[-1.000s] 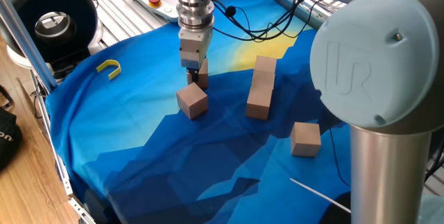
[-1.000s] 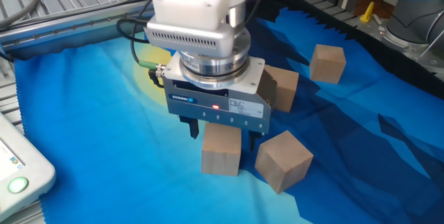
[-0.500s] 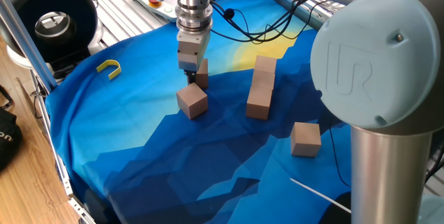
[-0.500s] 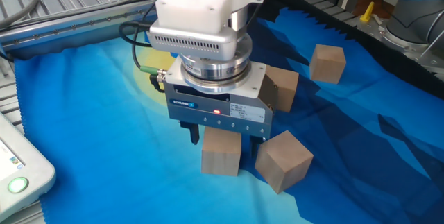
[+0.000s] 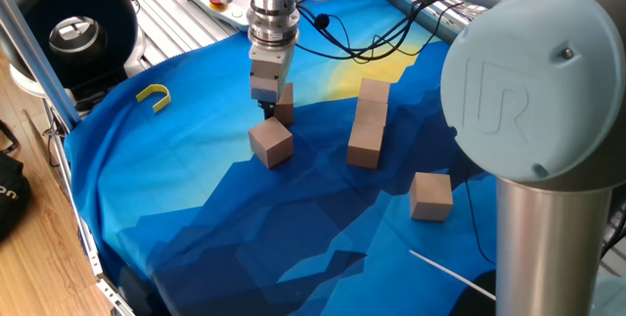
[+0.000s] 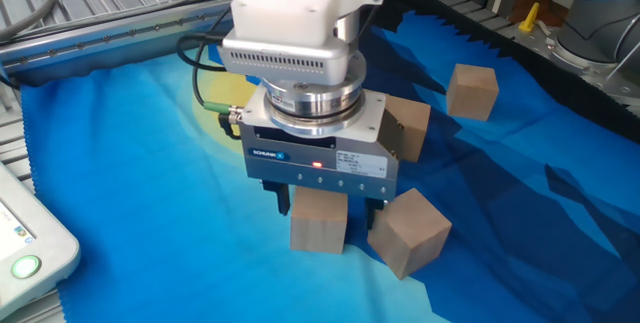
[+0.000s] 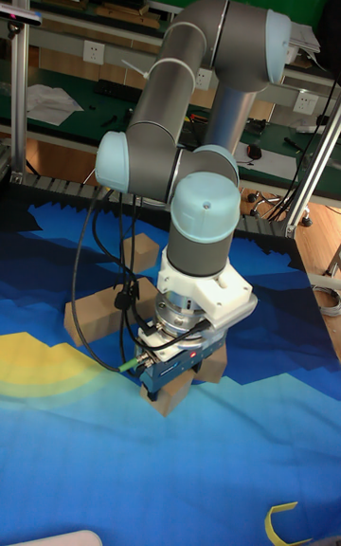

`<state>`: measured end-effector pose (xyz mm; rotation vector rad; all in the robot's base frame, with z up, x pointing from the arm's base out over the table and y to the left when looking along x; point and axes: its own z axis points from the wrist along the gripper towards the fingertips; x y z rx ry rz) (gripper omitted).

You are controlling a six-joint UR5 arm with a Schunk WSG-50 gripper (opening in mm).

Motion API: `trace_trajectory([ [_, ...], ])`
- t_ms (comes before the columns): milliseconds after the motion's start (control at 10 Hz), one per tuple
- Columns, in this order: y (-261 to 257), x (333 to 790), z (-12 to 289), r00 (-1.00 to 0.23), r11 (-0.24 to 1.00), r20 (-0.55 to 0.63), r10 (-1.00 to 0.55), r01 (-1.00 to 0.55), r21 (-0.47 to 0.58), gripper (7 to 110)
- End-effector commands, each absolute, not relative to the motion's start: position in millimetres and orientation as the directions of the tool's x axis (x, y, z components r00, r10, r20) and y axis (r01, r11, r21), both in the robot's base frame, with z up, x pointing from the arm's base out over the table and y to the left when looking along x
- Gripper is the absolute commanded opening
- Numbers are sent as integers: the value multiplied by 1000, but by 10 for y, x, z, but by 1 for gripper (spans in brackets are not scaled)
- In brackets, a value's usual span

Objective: Stack the blocks into a pyramid shape

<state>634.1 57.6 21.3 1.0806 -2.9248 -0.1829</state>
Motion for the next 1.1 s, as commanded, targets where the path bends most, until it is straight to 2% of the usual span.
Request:
trace_trajectory([
  [0, 558, 6263, 204, -737, 728, -38, -675, -673, 129, 88],
  [700, 528, 6323, 211, -773, 767, -41, -633, -633, 107, 88],
  [800, 538, 6335, 209, -781, 774, -46, -623, -624, 105, 66],
  [1000, 582, 6341, 195, -792, 787, -49, -608, -610, 98, 66],
])
